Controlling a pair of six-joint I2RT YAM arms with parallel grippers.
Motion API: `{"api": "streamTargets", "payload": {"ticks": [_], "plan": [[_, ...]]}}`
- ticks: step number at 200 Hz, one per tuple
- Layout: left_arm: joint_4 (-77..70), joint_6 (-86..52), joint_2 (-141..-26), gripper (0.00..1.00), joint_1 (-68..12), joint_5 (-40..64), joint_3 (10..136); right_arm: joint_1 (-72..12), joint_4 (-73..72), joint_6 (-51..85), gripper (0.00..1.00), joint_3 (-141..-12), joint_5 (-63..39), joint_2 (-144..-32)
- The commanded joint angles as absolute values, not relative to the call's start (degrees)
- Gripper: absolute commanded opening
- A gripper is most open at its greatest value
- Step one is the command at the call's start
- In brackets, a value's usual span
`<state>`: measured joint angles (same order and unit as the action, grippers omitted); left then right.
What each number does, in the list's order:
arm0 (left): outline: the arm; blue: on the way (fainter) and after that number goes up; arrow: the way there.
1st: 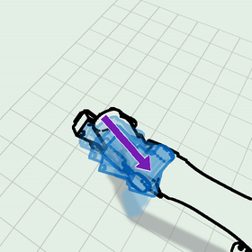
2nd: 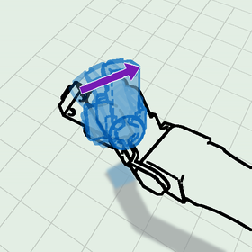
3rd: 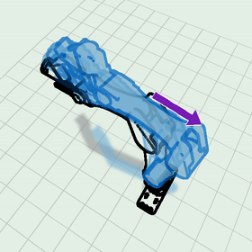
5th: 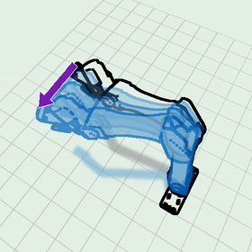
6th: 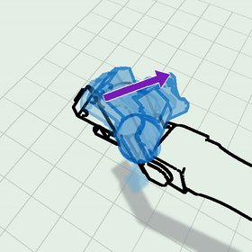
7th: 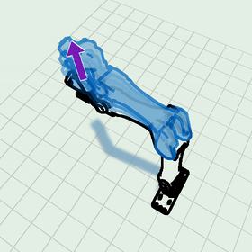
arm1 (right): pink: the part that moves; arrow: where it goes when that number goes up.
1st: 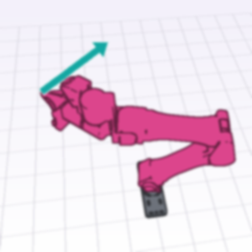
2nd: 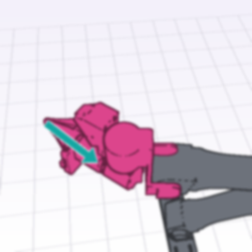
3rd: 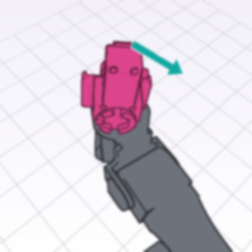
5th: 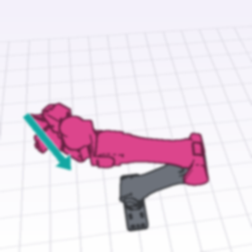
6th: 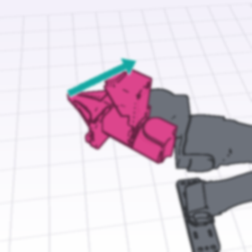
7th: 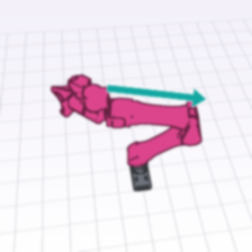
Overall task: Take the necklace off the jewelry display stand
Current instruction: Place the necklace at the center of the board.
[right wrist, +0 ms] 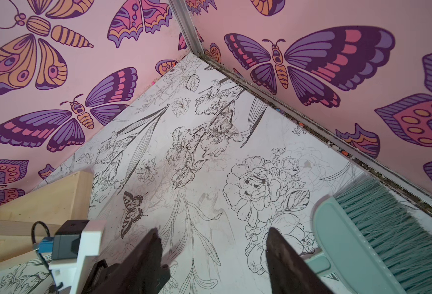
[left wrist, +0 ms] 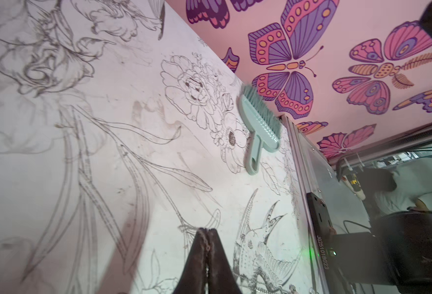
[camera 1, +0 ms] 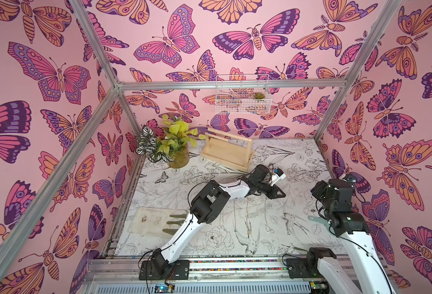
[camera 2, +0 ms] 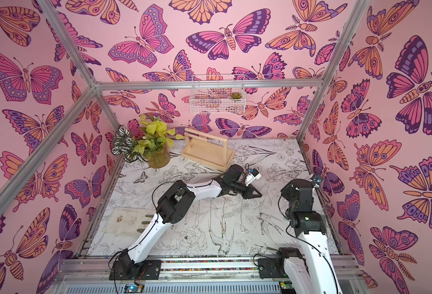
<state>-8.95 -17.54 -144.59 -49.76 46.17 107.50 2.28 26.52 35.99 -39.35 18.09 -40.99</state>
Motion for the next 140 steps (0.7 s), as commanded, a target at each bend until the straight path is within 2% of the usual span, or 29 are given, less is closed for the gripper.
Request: {"api": "streamTargets", "payload": {"ticks": [1,54,88,112,140], "plan": [[-1.1,-12.9,-146.0,0.12,-49.6,42.3,110.3,2.7,25.3,35.9,0.68,-39.0,17.8,-41.1],[6.0,-7.7,-146.3,0.35,-49.6,37.1,112.5,2.7,24.5,36.5,0.68,-38.3,17.3,-41.4],[6.9,-7.1,-145.1,0.38,-49.6,32.9,112.0,2.7,24.3,36.6,0.68,-38.2,16.7,-41.5],[6.8,-6.1,-140.4,0.38,-49.9,29.8,110.1,2.7,24.5,36.7,0.67,-38.0,15.5,-41.7],[6.8,-5.0,-132.6,0.43,-50.0,27.9,106.4,2.7,23.3,35.4,0.68,-36.9,11.3,-41.9]]}}
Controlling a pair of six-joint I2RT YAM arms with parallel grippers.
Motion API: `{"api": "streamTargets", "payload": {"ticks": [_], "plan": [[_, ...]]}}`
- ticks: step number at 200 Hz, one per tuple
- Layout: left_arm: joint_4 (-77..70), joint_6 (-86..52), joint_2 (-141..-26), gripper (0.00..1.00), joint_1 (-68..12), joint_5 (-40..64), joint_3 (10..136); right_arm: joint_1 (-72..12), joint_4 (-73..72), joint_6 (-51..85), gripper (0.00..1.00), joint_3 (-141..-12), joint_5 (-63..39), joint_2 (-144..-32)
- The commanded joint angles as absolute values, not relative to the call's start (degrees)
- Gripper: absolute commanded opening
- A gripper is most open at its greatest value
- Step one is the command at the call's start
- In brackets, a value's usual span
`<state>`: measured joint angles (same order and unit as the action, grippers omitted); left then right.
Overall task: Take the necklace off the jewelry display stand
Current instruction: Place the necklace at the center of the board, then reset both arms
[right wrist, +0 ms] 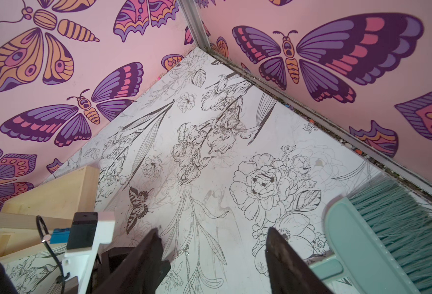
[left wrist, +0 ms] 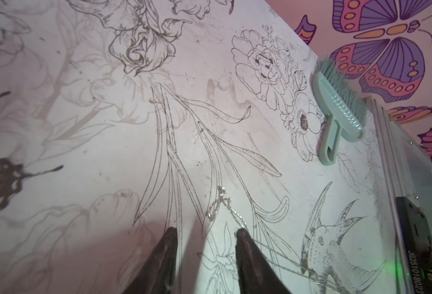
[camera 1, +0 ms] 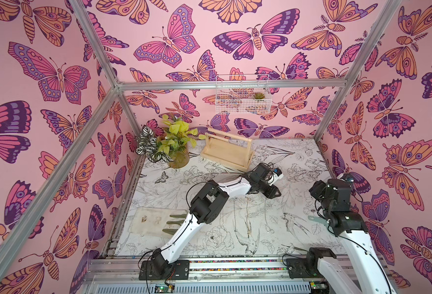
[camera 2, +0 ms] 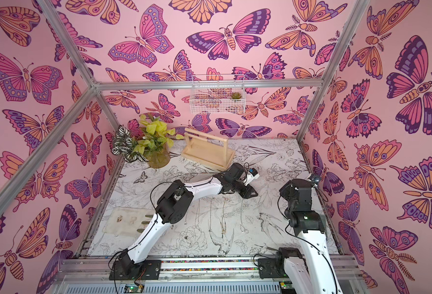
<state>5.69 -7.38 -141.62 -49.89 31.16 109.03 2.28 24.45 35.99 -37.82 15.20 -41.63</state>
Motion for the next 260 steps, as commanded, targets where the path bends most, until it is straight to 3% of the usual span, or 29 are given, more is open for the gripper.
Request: {"api": "streamTargets", "payload": {"ticks": [1,20,64,68,75,92,98,154,164,178,184,211,230,260], "plan": [[6.8,-5.0,-132.2,0.43,-49.9,27.9,106.3,2.7,23.3,35.3,0.68,-36.9,11.2,-42.0],[5.1,-4.1,-124.9,0.48,-50.0,26.0,101.0,2.7,24.3,34.2,0.69,-37.4,9.0,-42.8],[-0.4,-2.0,-105.0,0.81,-50.0,19.3,85.2,2.4,23.6,33.4,0.79,-37.1,3.7,-38.4],[-0.4,-1.7,-103.2,0.84,-49.9,18.7,84.1,2.3,23.7,33.5,0.8,-37.3,3.5,-38.1],[-0.4,-1.5,-100.4,1.0,-49.8,17.3,81.8,2.1,24.2,33.4,0.82,-38.0,3.1,-37.7],[-0.5,-2.0,-94.1,0.99,-48.5,15.3,76.2,1.2,25.6,32.8,0.86,-39.7,2.2,-38.0],[-0.5,-2.6,-92.0,0.99,-47.6,15.0,74.3,0.7,25.6,32.4,1.0,-40.2,1.9,-38.2],[-1.6,-4.3,-66.4,0.99,-38.5,2.5,52.5,-2.0,20.8,28.7,0.99,-39.1,2.9,-40.2],[-1.8,-5.1,-62.8,0.99,-36.3,-7.7,48.3,-2.1,15.8,27.6,1.0,-35.7,8.0,-40.4],[-6.9,-7.8,-59.1,0.99,-34.1,-31.5,41.1,-2.1,-0.1,20.0,1.0,-26.4,12.7,-41.3],[-11.9,-5.7,-57.6,0.99,-32.8,-35.7,37.0,-2.2,-8.1,15.4,1.0,-22.6,13.9,-42.1],[-48.1,9.2,-61.8,0.99,-25.7,-23.6,16.1,-2.1,-24.6,7.7,1.0,-14.8,16.2,-47.3],[-53.6,12.4,-69.4,0.98,-23.4,-24.3,15.1,-2.2,-36.5,5.6,1.0,-12.2,16.9,-55.9],[-57.4,11.2,-72.3,0.98,-19.3,-25.6,15.0,-2.2,-57.9,4.0,1.0,-10.2,16.7,-72.5]]}}
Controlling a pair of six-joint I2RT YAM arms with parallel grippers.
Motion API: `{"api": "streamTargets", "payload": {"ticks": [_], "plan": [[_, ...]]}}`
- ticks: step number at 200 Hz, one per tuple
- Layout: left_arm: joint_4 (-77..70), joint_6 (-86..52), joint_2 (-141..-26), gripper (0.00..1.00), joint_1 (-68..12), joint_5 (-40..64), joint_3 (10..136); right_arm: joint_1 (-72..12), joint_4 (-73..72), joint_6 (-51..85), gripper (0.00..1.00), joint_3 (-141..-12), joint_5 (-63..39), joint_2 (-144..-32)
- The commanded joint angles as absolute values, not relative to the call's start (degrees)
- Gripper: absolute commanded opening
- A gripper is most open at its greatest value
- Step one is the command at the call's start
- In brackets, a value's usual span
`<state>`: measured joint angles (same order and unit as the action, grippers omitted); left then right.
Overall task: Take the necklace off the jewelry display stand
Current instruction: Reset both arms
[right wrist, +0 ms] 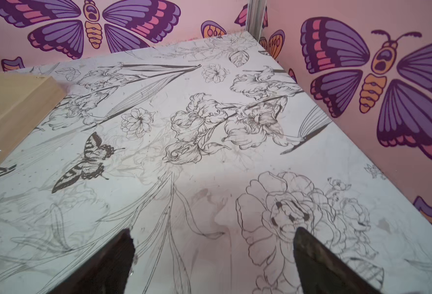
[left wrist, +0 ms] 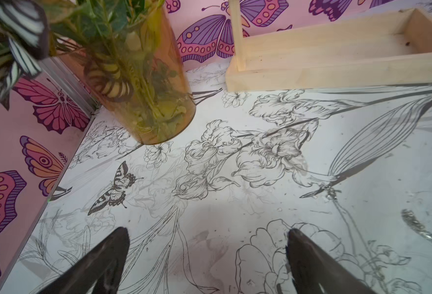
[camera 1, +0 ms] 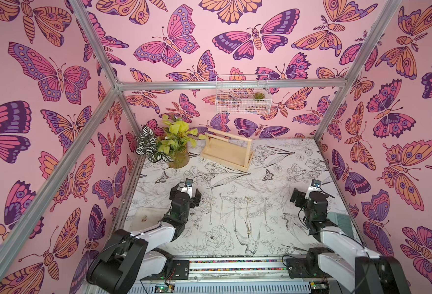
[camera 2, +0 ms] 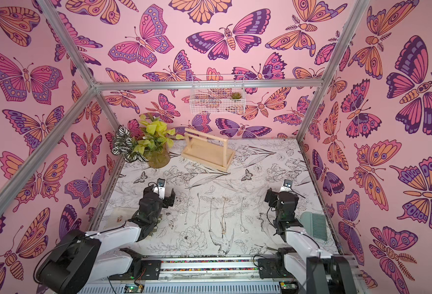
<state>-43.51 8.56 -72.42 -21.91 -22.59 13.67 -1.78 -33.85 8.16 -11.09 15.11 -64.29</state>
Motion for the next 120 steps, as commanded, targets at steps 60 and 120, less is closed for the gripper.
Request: {"api": "streamTargets", "payload": {"ticks": [60,120], "plan": [[-64.8,10.8,-77.1,0.98,-8.2,-12.3,13.9,-2.2,-73.2,4.1,1.0,-11.5,13.9,-89.3],[-56.6,10.9,-69.6,0.98,-7.0,-8.2,12.3,-2.1,-49.9,4.4,1.0,-21.7,13.1,-86.8]]}}
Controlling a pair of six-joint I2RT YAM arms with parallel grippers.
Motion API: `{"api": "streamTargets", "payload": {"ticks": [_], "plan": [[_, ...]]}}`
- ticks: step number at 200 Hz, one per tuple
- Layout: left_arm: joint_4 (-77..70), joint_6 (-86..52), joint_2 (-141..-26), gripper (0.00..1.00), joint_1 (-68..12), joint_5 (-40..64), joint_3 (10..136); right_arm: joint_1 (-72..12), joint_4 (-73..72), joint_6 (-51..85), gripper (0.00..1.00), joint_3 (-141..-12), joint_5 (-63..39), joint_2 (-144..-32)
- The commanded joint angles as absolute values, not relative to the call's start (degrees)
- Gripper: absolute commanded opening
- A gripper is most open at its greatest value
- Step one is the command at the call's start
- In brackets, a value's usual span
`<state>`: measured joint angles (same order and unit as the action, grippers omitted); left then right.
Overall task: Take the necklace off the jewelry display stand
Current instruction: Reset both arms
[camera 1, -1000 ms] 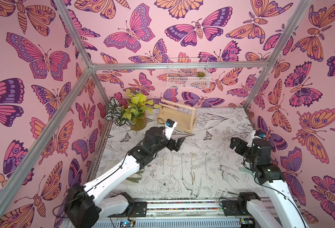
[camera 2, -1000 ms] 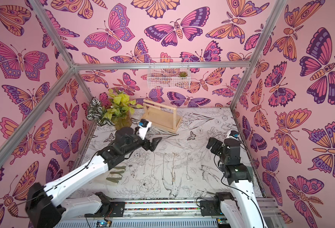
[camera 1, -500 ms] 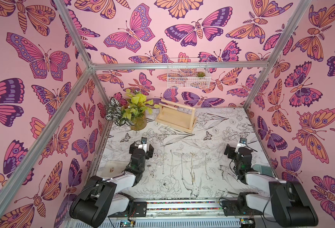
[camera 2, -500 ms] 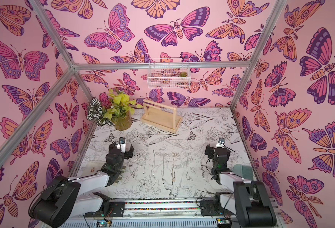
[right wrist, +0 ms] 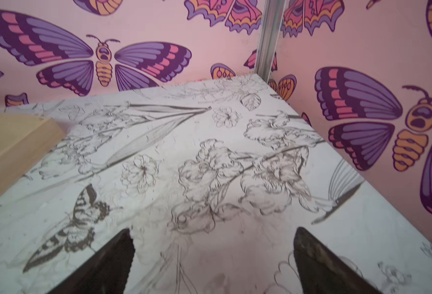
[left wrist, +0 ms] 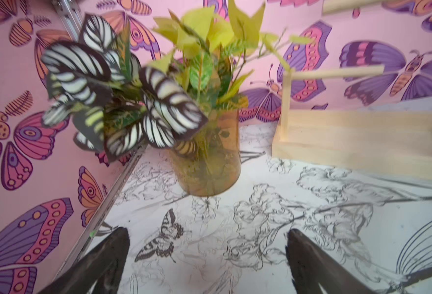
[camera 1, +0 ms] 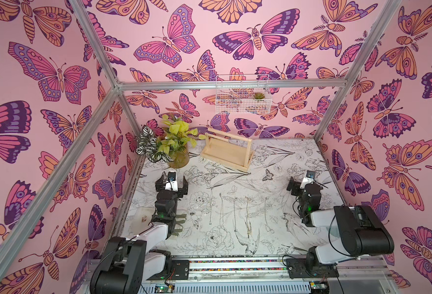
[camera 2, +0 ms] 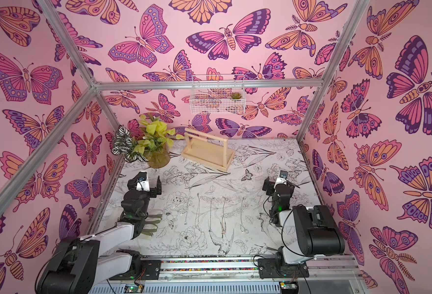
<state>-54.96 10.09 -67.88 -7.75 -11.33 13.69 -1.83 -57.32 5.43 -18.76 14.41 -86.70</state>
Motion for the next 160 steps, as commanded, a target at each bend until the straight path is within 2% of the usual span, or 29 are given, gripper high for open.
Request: {"api": "streamTargets", "payload": {"ticks": [1,29,38,54,66,78,87,110,142,160], "plan": [[-56.8,11.0,-69.7,0.98,-7.0,-8.2,12.2,-2.1,-49.5,4.4,1.0,-21.8,13.0,-86.7],[-53.3,10.3,-67.7,0.98,-7.0,-6.6,12.4,-2.1,-47.5,4.5,1.0,-22.3,12.6,-86.2],[-56.9,6.9,-68.9,0.98,-6.6,-5.7,11.5,-2.0,-47.7,4.3,0.99,-22.3,12.6,-86.2],[-62.2,9.2,-69.7,0.98,-6.6,-2.1,8.4,-2.0,-47.6,4.3,0.99,-22.3,12.6,-86.1],[-58.7,7.1,-68.3,0.98,-6.4,-4.9,8.8,-2.1,-47.8,4.3,0.99,-22.3,12.6,-86.2],[-53.1,6.7,-68.0,0.98,-5.6,-2.6,9.9,-2.1,-47.8,4.3,1.0,-22.2,12.6,-86.1],[-58.2,6.4,-72.0,0.98,-4.8,-0.8,8.8,-2.0,-47.8,4.3,0.99,-22.3,12.5,-86.1],[-81.7,4.7,-92.4,0.98,-3.4,-2.1,6.6,-2.1,-47.8,4.2,0.99,-22.3,12.5,-86.1],[-56.8,2.3,-87.3,0.98,0.8,5.1,16.6,-2.0,-47.6,4.1,0.99,-22.4,12.5,-86.1],[-54.2,2.7,-88.4,0.98,1.5,7.7,18.3,-2.1,-47.6,4.1,0.99,-22.4,12.5,-86.1]]}}
